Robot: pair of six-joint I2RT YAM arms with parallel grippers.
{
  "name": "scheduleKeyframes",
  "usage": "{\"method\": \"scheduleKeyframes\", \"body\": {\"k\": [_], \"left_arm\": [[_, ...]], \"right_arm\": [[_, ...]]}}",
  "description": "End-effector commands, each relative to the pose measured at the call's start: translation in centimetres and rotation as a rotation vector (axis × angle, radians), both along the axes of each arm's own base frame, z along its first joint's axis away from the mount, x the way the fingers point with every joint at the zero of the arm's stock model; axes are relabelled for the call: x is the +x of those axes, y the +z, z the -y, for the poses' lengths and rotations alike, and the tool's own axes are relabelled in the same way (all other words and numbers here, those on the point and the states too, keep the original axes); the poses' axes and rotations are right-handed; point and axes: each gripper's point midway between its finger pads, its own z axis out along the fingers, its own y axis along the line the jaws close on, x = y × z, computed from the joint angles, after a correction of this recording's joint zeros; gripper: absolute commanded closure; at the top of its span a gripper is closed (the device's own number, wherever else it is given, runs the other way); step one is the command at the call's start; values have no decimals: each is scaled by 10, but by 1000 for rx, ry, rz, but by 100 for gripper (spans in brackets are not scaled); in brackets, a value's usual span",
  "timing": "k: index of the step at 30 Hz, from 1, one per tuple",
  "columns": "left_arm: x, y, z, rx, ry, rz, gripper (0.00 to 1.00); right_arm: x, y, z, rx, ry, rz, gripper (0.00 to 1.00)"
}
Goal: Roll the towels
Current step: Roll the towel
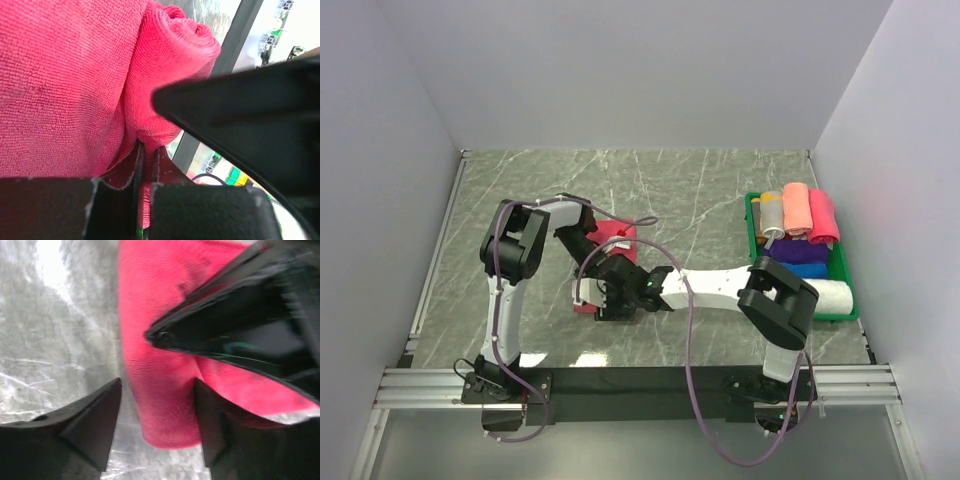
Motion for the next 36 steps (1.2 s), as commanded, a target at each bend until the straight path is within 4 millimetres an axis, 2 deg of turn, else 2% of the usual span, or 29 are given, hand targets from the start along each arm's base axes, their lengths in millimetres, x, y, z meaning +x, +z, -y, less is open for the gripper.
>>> {"method": "scheduleKeyframes", "body": {"k": [1,3,5,6,9,10,12,13,14,17,18,21,22,23,24,26,27,28,29,30,31,32,33,34,35,36], "left_arm": [[42,-77,-30,110,-135,264,94],[43,-76,-30,108,-119,261,94],[44,-75,-29,97,-101,252,94],[46,-75,-30,95,-82,247,94],[50,-68,-30,70,-38,243,94],[52,-65,-30,62,-21,247,94],[62,-53,-30,27,47,271,90],[66,-47,-30,10,77,282,85],[66,-41,-31,2,114,278,74],[84,-10,-36,-84,221,335,62],[91,3,-38,-104,253,358,56],[109,32,-56,-156,363,389,52],[117,40,-71,-159,421,394,52],[121,49,-74,-182,442,407,50],[131,61,-98,-176,513,443,48],[141,78,-118,-174,557,512,44],[145,101,-133,-169,581,599,42],[147,115,-140,-156,575,673,40],[154,121,-152,-94,557,795,37],[151,160,-157,-72,542,971,34],[152,176,-163,-42,540,1083,31],[156,182,-173,15,558,1190,21],[146,217,-174,20,556,1330,8],[140,229,-173,14,554,1388,1],[134,246,-171,-3,564,1478,1],[129,248,-167,-25,595,1480,1]], "right_arm": [[-14,-4,-4,-10,58,-95,36],[-22,-12,2,-30,72,-135,38],[-30,-17,4,-38,85,-174,49],[-33,-20,6,-46,86,-193,62],[-37,-25,9,-57,77,-248,86],[-34,-25,11,-57,61,-273,100],[-36,-24,10,-54,55,-358,100],[-28,-24,14,-49,30,-386,100],[-31,-22,14,-53,34,-440,100],[-22,-20,18,-48,7,-518,100],[-26,-19,20,-52,13,-552,100],[-29,-14,22,-50,18,-611,100],[-30,-14,22,-53,20,-625,100],[-30,-13,21,-53,23,-635,100],[-31,-13,22,-57,24,-648,100],[-33,-16,22,-72,22,-679,100],[-32,-17,22,-79,16,-693,100],[-33,-24,23,-92,11,-731,100],[-32,-22,21,-95,7,-751,100],[-29,-23,22,-94,-10,-775,100],[-30,-29,23,-107,-19,-809,100],[-28,-28,23,-121,-25,-822,100],[-28,-30,24,-130,-20,-825,100],[-27,-33,23,-135,-22,-836,100],[-28,-33,24,-137,-24,-847,100],[-28,-32,23,-133,-26,-855,100]]}}
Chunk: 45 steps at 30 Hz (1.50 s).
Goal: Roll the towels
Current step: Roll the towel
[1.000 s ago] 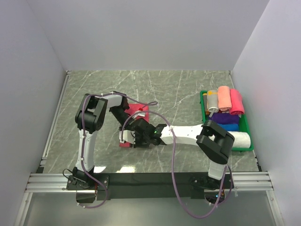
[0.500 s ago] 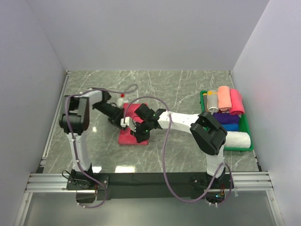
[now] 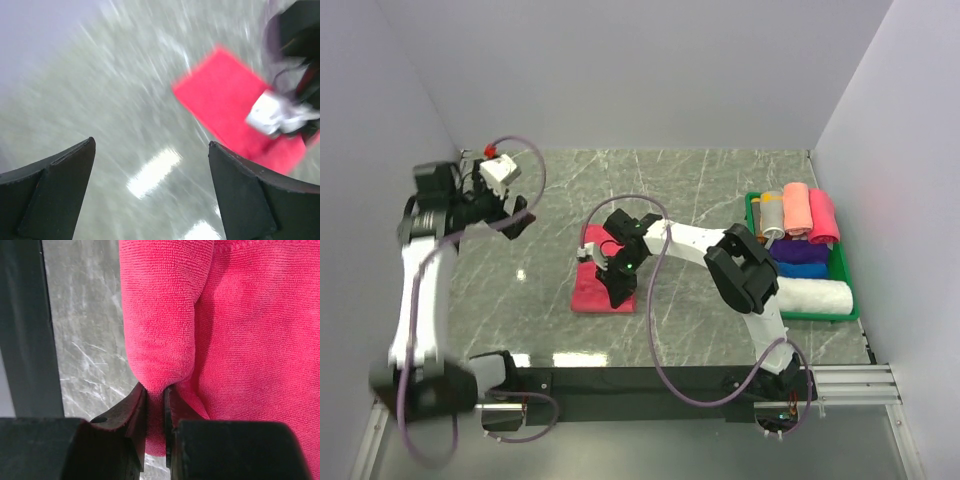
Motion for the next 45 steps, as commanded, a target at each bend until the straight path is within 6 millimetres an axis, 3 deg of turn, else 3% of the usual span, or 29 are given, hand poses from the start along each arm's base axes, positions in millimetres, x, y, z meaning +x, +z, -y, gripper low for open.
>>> {"method": "scheduleKeyframes", "body": {"k": [1,3,5,6,7,8,11,15,18,23,27,35,37,39,41,42,43,45], "left_arm": [[-5,34,1,1,64,202,0],[-34,26,19,0,-62,196,1],[-52,8,27,106,-185,210,1],[-62,-4,43,134,-249,189,1],[-71,-32,40,205,-257,134,1],[-84,-38,54,236,-320,151,0],[-103,-73,59,340,-363,177,2],[-137,-112,90,368,-497,115,19],[-141,-125,111,374,-521,133,25],[-151,-143,145,403,-597,229,23],[-145,-156,161,426,-627,292,25],[-127,-198,158,540,-596,327,34],[-130,-209,155,556,-615,306,37],[-137,-220,152,571,-647,268,44],[-147,-228,149,581,-687,200,63],[-146,-223,152,576,-692,183,71],[-151,-229,152,578,-714,128,83],[-169,-236,144,592,-753,-7,91]], "right_arm": [[-23,-28,24,-136,5,-137,100],[-25,-25,21,-127,-1,-182,100],[-22,-27,21,-131,-17,-220,100],[-22,-25,19,-121,-23,-239,100],[-19,-28,19,-122,-32,-252,100],[-20,-28,19,-121,-35,-275,100],[-19,-31,21,-132,-47,-315,100],[-22,-40,23,-140,-68,-396,100],[-21,-48,26,-162,-83,-447,100],[-16,-55,26,-172,-106,-470,100],[-10,-59,27,-177,-119,-489,100],[-9,-60,27,-173,-130,-507,100],[-9,-60,28,-174,-130,-504,100],[-8,-59,27,-171,-131,-500,100],[-5,-52,25,-163,-138,-491,98],[-4,-49,26,-159,-145,-489,93],[-2,-42,24,-153,-162,-493,79],[8,-19,21,-108,-200,-488,66]]}}
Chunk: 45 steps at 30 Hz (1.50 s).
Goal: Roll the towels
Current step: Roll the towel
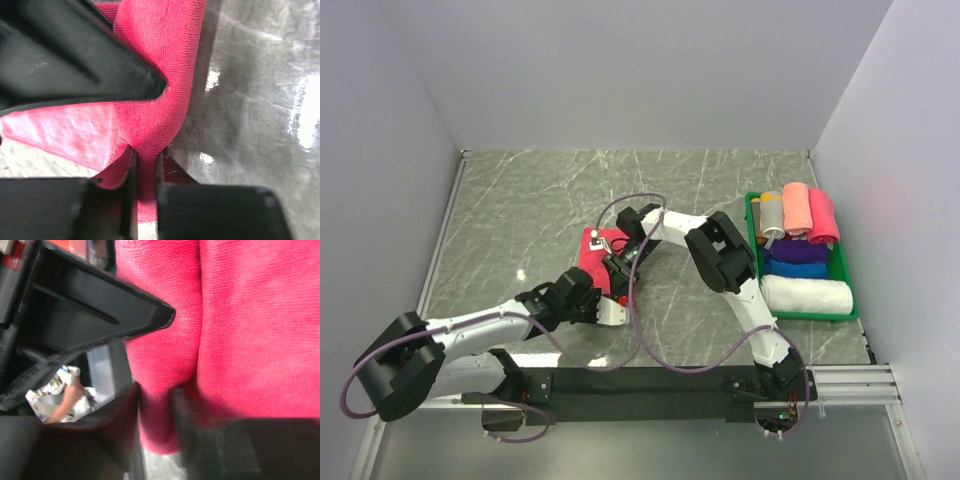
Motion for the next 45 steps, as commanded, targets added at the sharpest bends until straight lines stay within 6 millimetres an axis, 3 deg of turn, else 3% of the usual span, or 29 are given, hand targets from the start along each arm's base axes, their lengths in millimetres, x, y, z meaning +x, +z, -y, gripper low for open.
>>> {"method": "scheduleKeyframes", "body": {"k": [1,2,5,7,10,11,12,13,14,15,16,17,19,20,21,23,26,27,28,30,31,33,34,36,37,39,40,41,45], "left_arm": [[-36,-18,-9,93,-25,-245,94],[-45,-17,-6,82,-52,-287,95],[-58,-18,-7,90,-65,-357,96],[-65,-22,-11,123,-61,-415,99],[-72,-24,-15,144,-40,-534,99],[-69,-24,-17,138,-18,-568,99],[-61,-16,-11,124,-17,-578,99],[-69,-21,-14,140,-11,-663,99],[-63,-19,-15,132,11,-689,98],[-54,-13,-9,118,16,-697,96],[-59,-19,-12,138,28,-769,94],[-54,-19,-15,136,51,-800,93],[-43,-19,-10,120,51,-875,90],[-46,-18,-13,134,60,-928,90],[-34,-15,-8,120,62,-927,90],[-30,-22,-11,130,97,-1000,90],[-12,-27,-7,147,104,-1024,88],[-10,-29,-7,159,103,-1039,88],[-10,-38,-9,180,111,-1082,88],[-2,-35,-3,167,119,-1118,87],[-2,-42,-5,175,135,-1153,87],[5,-47,-4,177,149,-1175,85],[6,-49,-5,182,154,-1178,85],[8,-58,-8,206,167,-1190,85],[8,-60,-9,210,173,-1195,84],[9,-64,-10,211,180,-1210,82],[11,-66,-10,205,188,-1212,82],[12,-67,-9,205,192,-1217,82],[12,-76,-12,224,210,-1236,82]], "right_arm": [[16,-8,18,-105,-39,93,53],[22,0,19,-99,-64,106,47],[54,37,28,-67,-173,226,44],[80,50,41,-63,-257,298,44],[113,73,65,-75,-365,458,44],[128,92,81,-63,-425,518,44],[130,91,93,-88,-452,540,44],[137,98,103,-84,-483,577,44],[142,115,117,-75,-524,627,45],[141,112,130,-105,-548,638,45],[139,117,138,-107,-560,660,46],[138,134,150,-97,-590,712,47],[125,130,166,-135,-595,747,49],[112,139,174,-130,-599,785,50],[105,141,178,-131,-597,808,50],[81,145,187,-119,-570,845,51],[44,137,185,-112,-484,872,53],[27,133,172,-96,-413,889,53],[22,129,168,-110,-391,923,53],[3,122,155,-90,-334,953,53],[-7,122,139,-57,-279,982,52],[-1,113,126,-75,-225,1058,48],[-11,103,108,-65,-142,1086,46],[1,96,93,-109,-92,1214,44],[2,84,74,-114,-50,1233,43],[15,87,53,-128,-61,1276,42],[19,74,42,-145,-45,1270,42],[18,74,30,-127,-32,1285,42],[22,54,1,-111,34,1352,42]]}}
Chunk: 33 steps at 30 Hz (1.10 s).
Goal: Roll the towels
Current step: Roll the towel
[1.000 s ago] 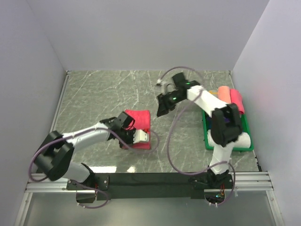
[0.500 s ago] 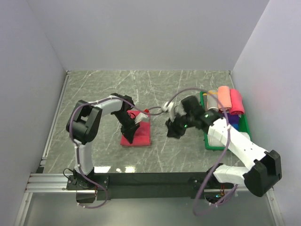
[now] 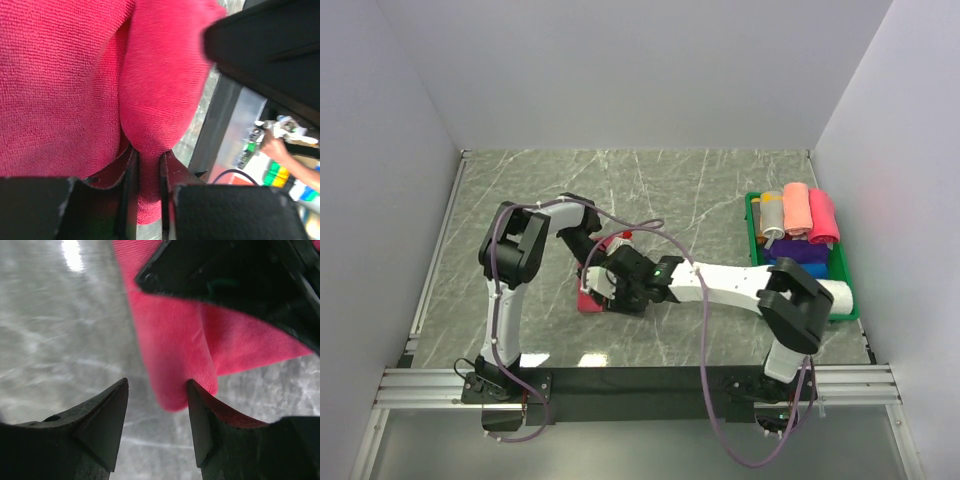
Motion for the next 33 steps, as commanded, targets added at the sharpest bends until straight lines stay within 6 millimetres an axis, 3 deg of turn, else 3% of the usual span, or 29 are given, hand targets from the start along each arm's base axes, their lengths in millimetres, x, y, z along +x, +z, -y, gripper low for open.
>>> {"method": "scheduleKeyframes", "body": {"k": [1,5,8,11,14,16,17,18,20,21,27,32,33], "left_arm": [[9,-75,-26,129,-141,117,82],[12,-77,-27,128,-128,109,82],[15,-76,-26,123,-111,117,80],[17,-74,-26,111,-82,107,73],[21,-69,-27,95,-50,119,69],[27,-58,-27,64,-12,141,63],[26,-53,-29,54,2,139,61],[31,-42,-29,35,19,174,57],[34,-29,-36,3,67,193,54],[38,-14,-39,-19,82,230,53],[51,41,-68,-94,205,362,49],[76,73,-117,-106,413,489,47],[79,87,-123,-118,430,556,47]], "right_arm": [[25,18,-38,70,34,156,42],[14,1,-46,51,89,123,45],[7,-17,-44,31,118,75,58],[-6,-30,-40,20,164,-4,83],[-15,-40,-27,-16,186,-102,100],[-28,-47,-16,-48,210,-201,100],[-25,-45,-13,-47,202,-225,100],[-37,-45,-6,-57,211,-303,100],[-33,-43,-4,-54,187,-378,100],[-43,-39,1,-54,189,-464,100],[-52,-28,1,-42,154,-682,100],[-52,-29,-2,-28,103,-798,100],[-54,-30,0,-38,88,-831,100]]}}
